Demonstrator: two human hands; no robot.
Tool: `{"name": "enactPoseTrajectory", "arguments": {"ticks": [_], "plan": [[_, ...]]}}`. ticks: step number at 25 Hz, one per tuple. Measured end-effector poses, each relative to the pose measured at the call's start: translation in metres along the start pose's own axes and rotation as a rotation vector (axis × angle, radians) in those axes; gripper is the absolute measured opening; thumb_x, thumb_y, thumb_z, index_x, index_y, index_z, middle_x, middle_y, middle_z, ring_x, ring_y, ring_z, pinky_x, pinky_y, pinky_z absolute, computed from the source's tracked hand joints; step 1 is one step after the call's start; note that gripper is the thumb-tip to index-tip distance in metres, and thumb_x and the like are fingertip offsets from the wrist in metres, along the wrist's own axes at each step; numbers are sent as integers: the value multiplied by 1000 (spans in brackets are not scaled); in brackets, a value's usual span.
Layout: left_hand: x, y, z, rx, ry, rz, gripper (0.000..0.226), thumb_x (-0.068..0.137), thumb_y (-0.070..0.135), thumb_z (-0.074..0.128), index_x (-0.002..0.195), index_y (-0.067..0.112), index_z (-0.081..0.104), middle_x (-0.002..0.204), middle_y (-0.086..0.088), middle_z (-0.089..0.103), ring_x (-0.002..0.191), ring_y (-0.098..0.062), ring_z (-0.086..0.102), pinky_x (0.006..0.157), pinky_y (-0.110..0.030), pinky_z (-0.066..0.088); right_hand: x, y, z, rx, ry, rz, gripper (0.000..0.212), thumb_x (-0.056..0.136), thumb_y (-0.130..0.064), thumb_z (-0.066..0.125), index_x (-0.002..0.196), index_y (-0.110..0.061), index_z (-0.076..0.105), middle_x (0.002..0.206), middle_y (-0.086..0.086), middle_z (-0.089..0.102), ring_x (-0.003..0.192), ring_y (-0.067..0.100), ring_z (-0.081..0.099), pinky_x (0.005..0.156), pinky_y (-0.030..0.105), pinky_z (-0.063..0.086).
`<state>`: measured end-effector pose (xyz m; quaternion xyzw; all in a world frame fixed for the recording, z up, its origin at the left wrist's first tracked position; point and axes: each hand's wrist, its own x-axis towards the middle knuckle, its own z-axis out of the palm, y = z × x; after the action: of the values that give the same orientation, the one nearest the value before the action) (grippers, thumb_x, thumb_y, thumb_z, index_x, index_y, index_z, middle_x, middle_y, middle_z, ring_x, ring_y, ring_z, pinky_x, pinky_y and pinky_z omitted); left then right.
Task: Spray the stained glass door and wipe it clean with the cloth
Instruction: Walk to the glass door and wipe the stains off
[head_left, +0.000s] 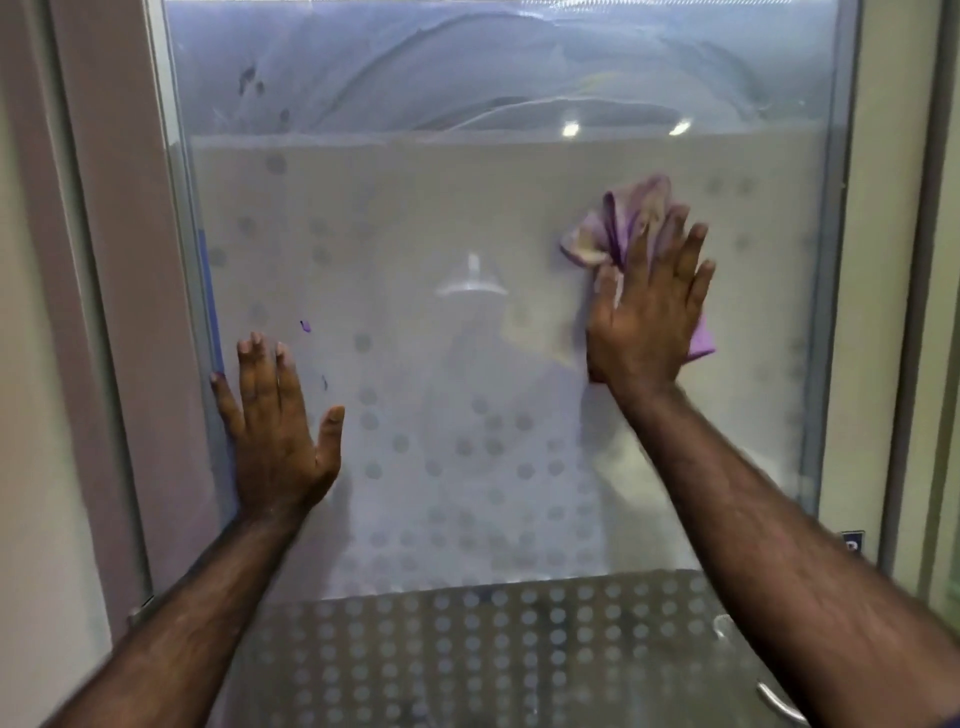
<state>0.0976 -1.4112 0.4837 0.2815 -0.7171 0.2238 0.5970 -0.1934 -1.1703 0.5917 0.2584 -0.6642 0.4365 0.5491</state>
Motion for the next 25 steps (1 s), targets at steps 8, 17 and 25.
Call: {"name": "enactPoseTrajectory", "arguments": {"ticks": [8, 17, 25], "plan": [[-19, -42, -4, -6, 22, -83, 85, 106, 54, 24, 163, -8, 16, 174, -29, 8, 164, -43, 7, 129, -70, 6, -143, -149, 28, 168, -237, -602, 76, 105, -31, 58, 172, -18, 25, 181, 11, 17, 169, 34, 10, 136, 55, 9], [-8, -47, -5, -20, 64, -39, 84, 107, 55, 17, 162, -7, 23, 173, -28, 15, 164, -41, 12, 129, -69, 9, -191, -142, 31, 223, -365, -959, 66, 109, -24, 48, 172, -20, 26, 181, 7, 17, 170, 28, 9, 136, 55, 15], [7, -46, -7, -58, 158, 27, 82, 108, 53, 25, 160, -10, 27, 171, -31, 20, 163, -45, 14, 131, -66, 7, -77, -231, 46, 201, -172, -731, 65, 107, -28, 47, 169, -18, 34, 178, 8, 28, 167, 31, 21, 133, 56, 14]]}}
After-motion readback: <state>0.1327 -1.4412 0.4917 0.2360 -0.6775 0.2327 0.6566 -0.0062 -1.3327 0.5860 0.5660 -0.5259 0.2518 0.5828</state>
